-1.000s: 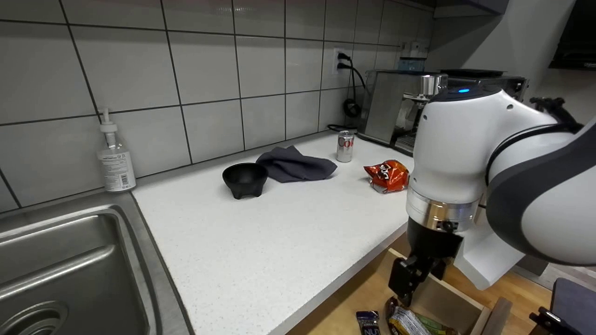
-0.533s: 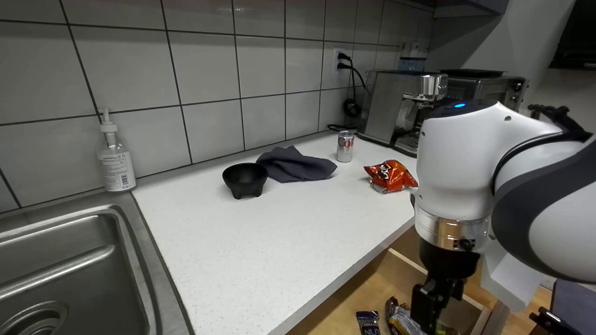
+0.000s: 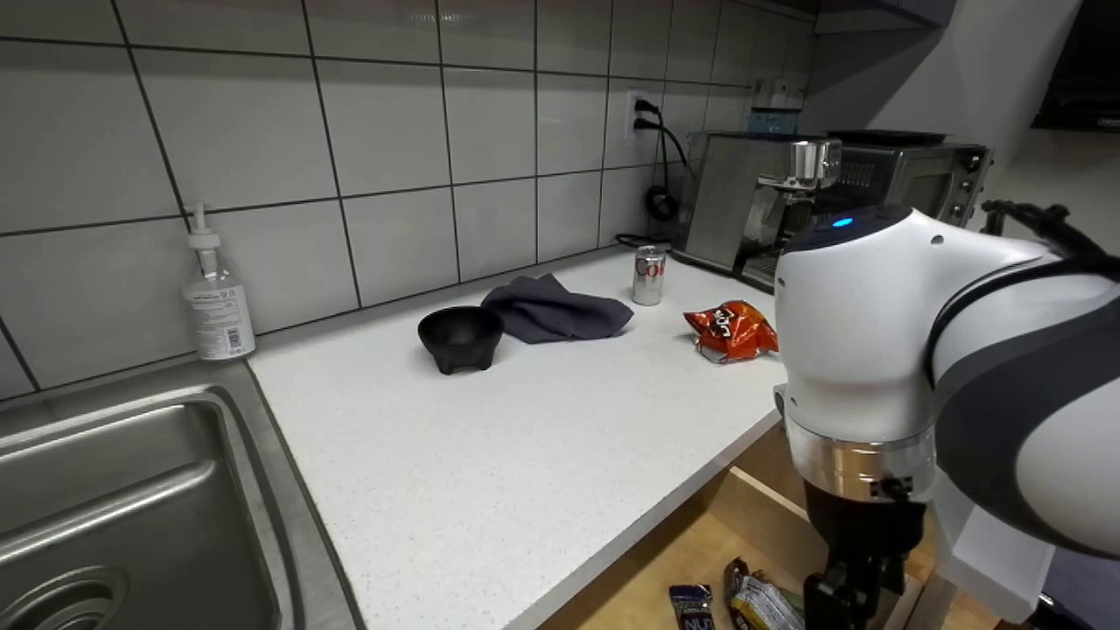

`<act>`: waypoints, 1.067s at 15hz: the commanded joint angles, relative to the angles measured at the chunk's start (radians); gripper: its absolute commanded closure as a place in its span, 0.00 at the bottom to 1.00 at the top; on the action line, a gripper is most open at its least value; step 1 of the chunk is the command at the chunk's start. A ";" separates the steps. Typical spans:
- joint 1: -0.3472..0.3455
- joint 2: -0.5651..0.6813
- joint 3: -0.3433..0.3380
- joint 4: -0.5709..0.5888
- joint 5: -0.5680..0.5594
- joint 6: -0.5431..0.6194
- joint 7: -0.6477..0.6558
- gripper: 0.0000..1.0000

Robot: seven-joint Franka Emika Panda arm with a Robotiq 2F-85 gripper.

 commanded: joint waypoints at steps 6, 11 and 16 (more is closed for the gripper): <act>-0.019 0.051 0.048 0.001 0.092 -0.062 -0.072 0.00; -0.018 0.051 0.050 -0.018 0.116 -0.065 -0.084 0.00; -0.032 0.040 0.060 -0.012 0.165 -0.080 -0.146 0.00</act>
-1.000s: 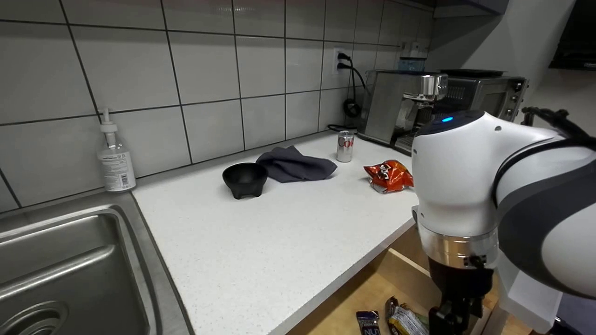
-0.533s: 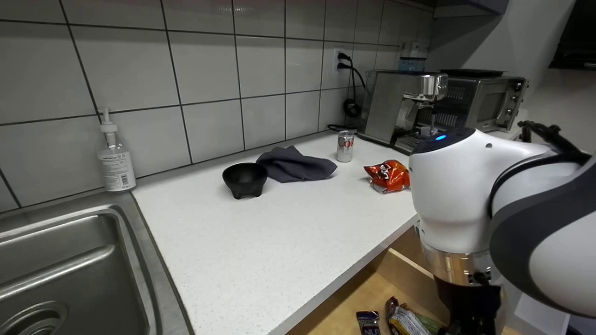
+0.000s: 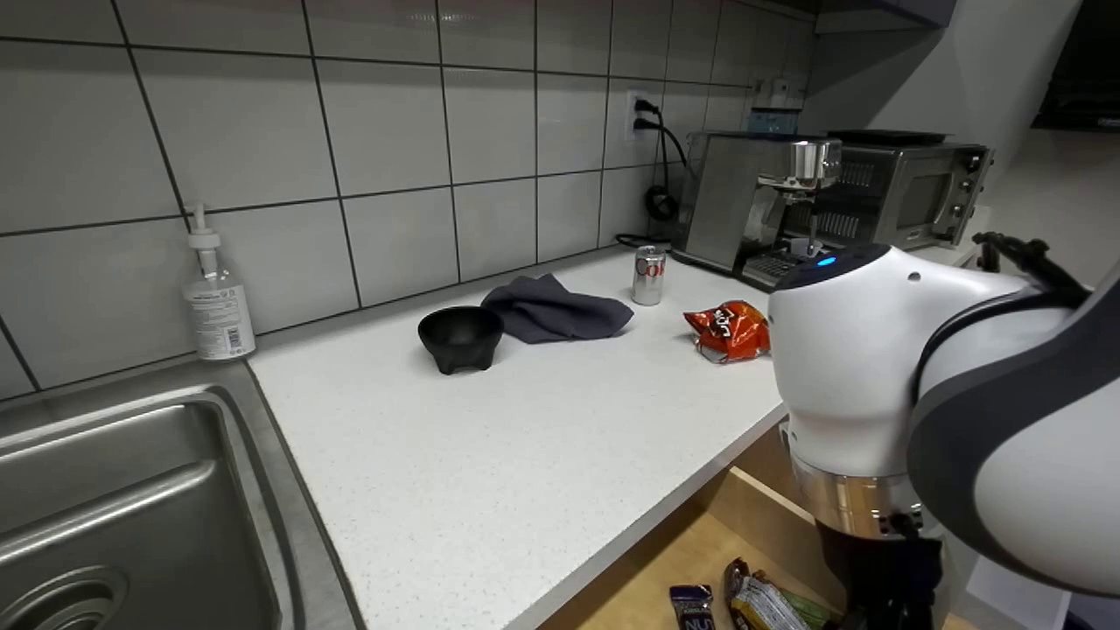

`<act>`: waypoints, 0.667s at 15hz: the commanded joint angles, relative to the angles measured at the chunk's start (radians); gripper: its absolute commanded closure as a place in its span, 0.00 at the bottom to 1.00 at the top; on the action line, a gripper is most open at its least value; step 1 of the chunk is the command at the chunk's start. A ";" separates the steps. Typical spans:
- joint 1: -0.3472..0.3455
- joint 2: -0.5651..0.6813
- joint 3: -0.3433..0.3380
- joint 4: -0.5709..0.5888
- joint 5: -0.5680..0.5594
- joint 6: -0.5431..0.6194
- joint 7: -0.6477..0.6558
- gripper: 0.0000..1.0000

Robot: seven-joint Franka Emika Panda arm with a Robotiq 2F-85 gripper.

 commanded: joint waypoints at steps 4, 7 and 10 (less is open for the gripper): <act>-0.038 -0.026 0.032 -0.007 0.097 -0.068 -0.128 0.00; -0.037 -0.037 0.031 -0.007 0.104 -0.095 -0.155 0.00; -0.038 -0.057 0.029 -0.010 0.104 -0.132 -0.178 0.00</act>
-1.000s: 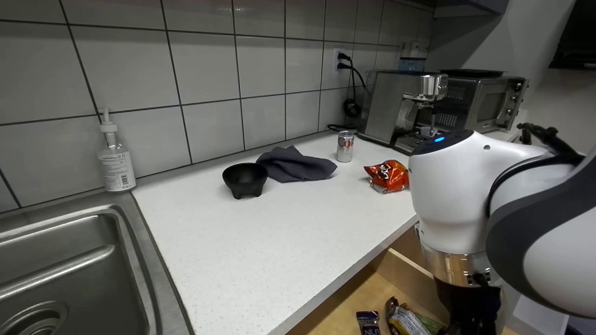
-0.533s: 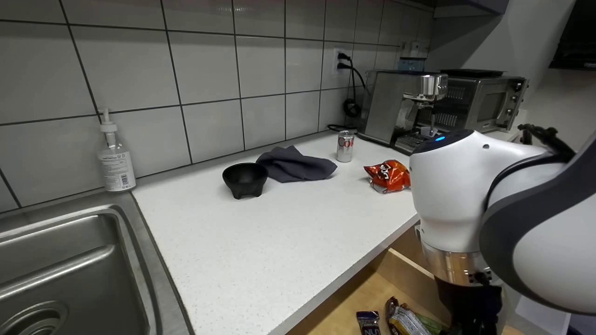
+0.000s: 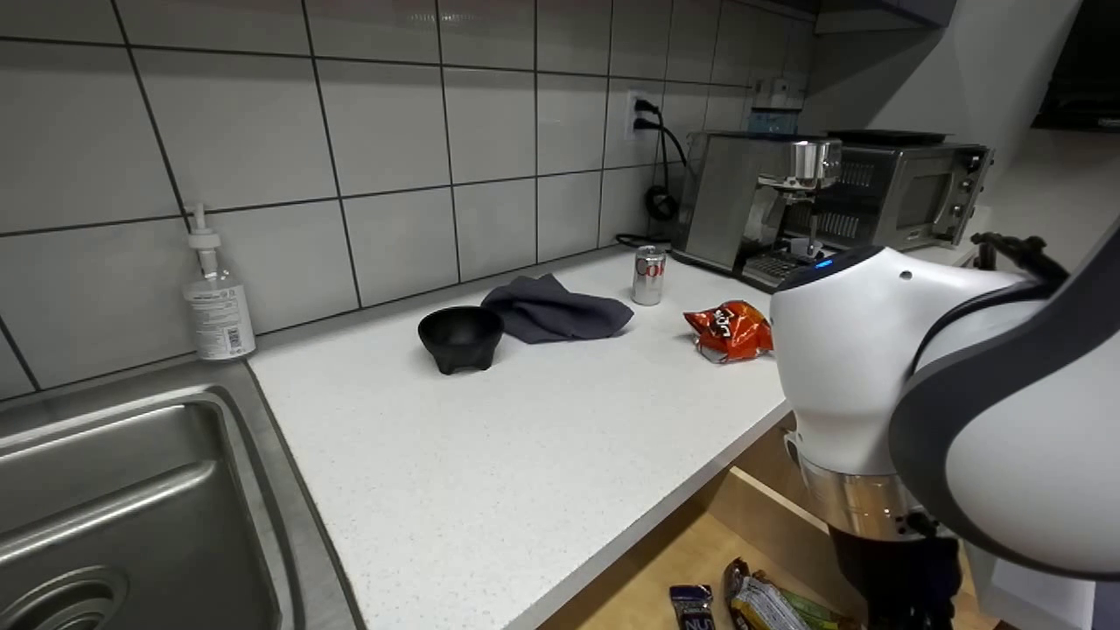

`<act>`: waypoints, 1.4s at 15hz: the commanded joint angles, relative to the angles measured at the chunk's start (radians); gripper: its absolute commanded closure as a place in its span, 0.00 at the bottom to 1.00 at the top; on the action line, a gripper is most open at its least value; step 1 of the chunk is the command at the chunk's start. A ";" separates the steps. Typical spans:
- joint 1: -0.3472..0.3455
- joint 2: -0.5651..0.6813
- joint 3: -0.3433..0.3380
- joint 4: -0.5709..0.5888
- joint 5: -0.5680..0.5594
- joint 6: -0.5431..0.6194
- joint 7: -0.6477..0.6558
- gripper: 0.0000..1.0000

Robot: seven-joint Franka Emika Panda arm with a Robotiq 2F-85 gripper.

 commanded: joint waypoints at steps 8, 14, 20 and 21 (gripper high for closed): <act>-0.027 -0.053 0.020 -0.009 0.010 -0.148 -0.068 0.00; -0.027 -0.041 0.020 -0.020 0.012 -0.154 -0.066 0.00; -0.039 -0.055 0.019 -0.020 0.036 -0.150 -0.094 0.00; -0.043 -0.054 0.019 -0.021 0.047 -0.153 -0.101 0.00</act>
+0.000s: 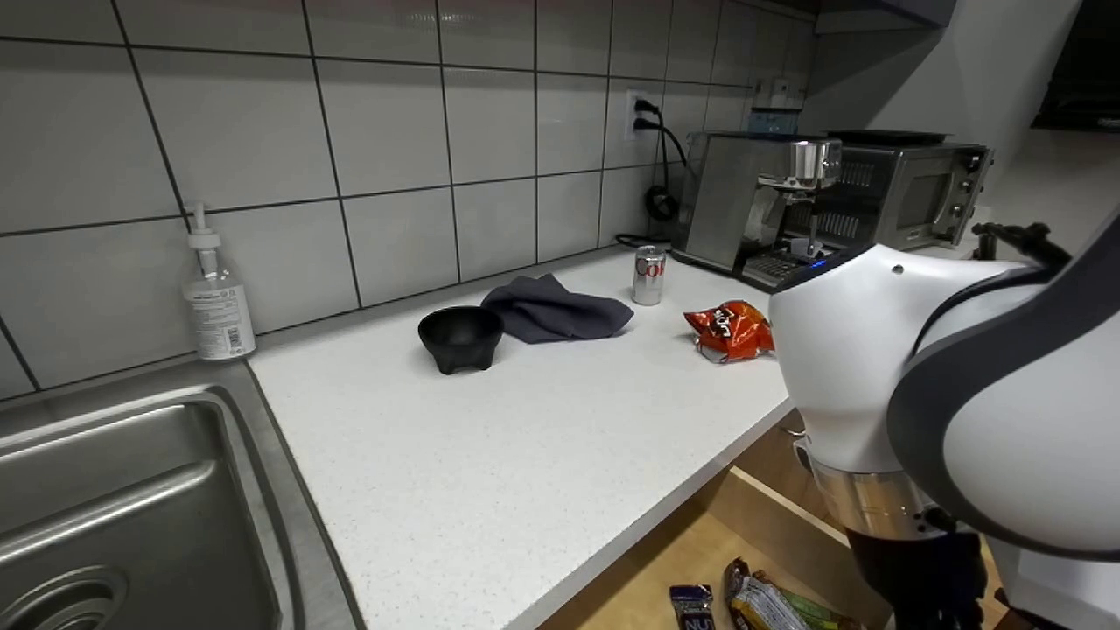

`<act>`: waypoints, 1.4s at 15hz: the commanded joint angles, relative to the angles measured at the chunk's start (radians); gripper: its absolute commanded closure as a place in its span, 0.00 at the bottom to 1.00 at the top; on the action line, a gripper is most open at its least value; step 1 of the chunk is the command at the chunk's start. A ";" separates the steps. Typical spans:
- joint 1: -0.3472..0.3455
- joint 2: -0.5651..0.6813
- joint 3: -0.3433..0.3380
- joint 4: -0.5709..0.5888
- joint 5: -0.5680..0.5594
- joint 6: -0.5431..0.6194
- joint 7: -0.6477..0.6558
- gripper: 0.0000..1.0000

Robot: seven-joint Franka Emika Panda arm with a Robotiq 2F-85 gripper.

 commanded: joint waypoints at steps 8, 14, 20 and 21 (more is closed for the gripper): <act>-0.048 0.039 0.013 0.001 0.056 -0.028 -0.032 0.00; -0.033 0.088 0.015 0.026 0.018 0.016 -0.001 0.00; -0.017 0.134 0.013 0.028 -0.020 0.158 0.020 0.00; -0.016 0.143 0.014 0.028 -0.023 0.184 0.021 0.00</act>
